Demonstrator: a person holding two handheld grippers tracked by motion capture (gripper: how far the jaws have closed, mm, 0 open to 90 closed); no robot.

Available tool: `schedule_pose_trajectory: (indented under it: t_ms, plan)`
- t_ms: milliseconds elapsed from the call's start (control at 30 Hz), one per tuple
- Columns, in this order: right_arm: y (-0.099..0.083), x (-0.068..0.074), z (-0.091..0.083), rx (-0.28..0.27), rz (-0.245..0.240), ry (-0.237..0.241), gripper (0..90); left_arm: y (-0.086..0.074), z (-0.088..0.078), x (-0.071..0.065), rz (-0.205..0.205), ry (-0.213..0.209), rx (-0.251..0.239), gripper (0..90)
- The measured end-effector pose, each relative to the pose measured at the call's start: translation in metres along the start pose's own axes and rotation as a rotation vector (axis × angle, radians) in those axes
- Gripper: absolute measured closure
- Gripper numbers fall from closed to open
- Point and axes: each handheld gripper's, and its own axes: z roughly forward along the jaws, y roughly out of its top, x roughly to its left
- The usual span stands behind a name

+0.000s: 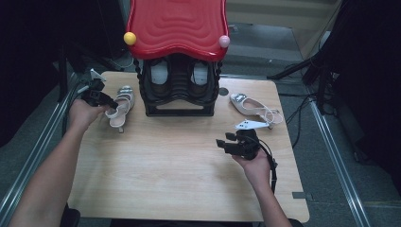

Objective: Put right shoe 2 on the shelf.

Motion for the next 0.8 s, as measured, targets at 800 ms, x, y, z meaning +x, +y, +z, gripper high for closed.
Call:
schedule_pose_trajectory:
  t_ms: [800]
  plan:
    - [0.0,-0.001,0.0,-0.002,-0.001,-0.001,49.1,0.001,-0.03,0.007,-0.1,-0.083,-0.073,84.2]
